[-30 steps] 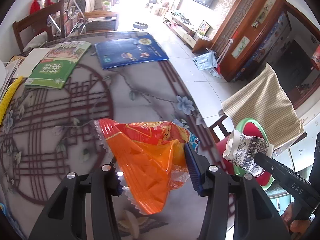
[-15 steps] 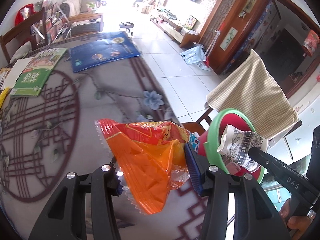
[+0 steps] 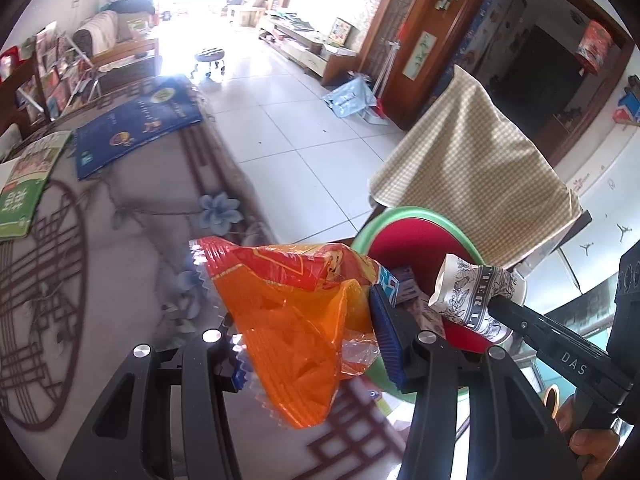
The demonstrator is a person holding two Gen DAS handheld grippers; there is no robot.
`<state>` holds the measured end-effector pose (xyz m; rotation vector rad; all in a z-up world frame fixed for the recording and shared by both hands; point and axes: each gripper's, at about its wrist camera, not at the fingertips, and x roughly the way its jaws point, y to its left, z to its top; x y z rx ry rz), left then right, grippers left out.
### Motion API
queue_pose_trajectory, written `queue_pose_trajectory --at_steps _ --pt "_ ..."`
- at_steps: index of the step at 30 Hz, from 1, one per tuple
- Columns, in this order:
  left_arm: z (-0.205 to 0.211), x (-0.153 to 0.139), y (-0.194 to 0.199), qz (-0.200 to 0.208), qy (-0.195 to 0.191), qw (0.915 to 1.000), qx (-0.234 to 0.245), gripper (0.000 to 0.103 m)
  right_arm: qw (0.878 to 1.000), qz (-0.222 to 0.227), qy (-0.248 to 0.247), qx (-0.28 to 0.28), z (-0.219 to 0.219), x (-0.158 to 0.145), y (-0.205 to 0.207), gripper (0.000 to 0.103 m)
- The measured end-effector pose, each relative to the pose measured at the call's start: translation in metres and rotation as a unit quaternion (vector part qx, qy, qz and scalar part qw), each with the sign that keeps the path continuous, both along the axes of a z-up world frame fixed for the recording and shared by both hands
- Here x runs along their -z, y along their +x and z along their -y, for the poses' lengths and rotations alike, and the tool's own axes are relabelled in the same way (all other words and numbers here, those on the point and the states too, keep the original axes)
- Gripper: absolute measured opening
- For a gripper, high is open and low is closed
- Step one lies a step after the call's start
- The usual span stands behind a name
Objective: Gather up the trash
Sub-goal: 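Carry the orange bag and printed cup over the red bucket with both tools, then open both tools to drop the bag and cup into the bucket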
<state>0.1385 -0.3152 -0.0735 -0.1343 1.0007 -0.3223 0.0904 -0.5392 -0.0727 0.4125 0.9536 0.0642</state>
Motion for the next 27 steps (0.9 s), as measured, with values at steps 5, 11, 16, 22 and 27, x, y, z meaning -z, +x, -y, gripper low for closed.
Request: queue_pose_trajectory --at_steps 5,11,16,22,27 --pt "0.036 0.006 0.008 -0.010 0.003 0.9994 0.034 0.048 1.000 -0.005 -0.002 0.024 0.023 0.002 -0.003 0.019" --pt "0.065 0.017 0.018 -0.022 0.010 0.9978 0.061 0.048 0.999 -0.013 -0.002 0.043 0.044 0.007 -0.002 0.019" --pt "0.082 0.025 0.026 -0.031 0.019 0.9963 0.078 0.048 0.998 -0.017 0.001 0.053 0.055 0.011 0.001 0.019" --pt "0.097 0.033 0.034 -0.045 0.021 0.9943 0.094 0.048 0.998 -0.022 0.003 0.063 0.063 0.014 0.003 0.019" --pt "0.105 0.037 0.036 -0.048 0.028 0.9928 0.106 0.054 0.997 -0.027 0.007 0.069 0.068 0.018 0.006 0.019"
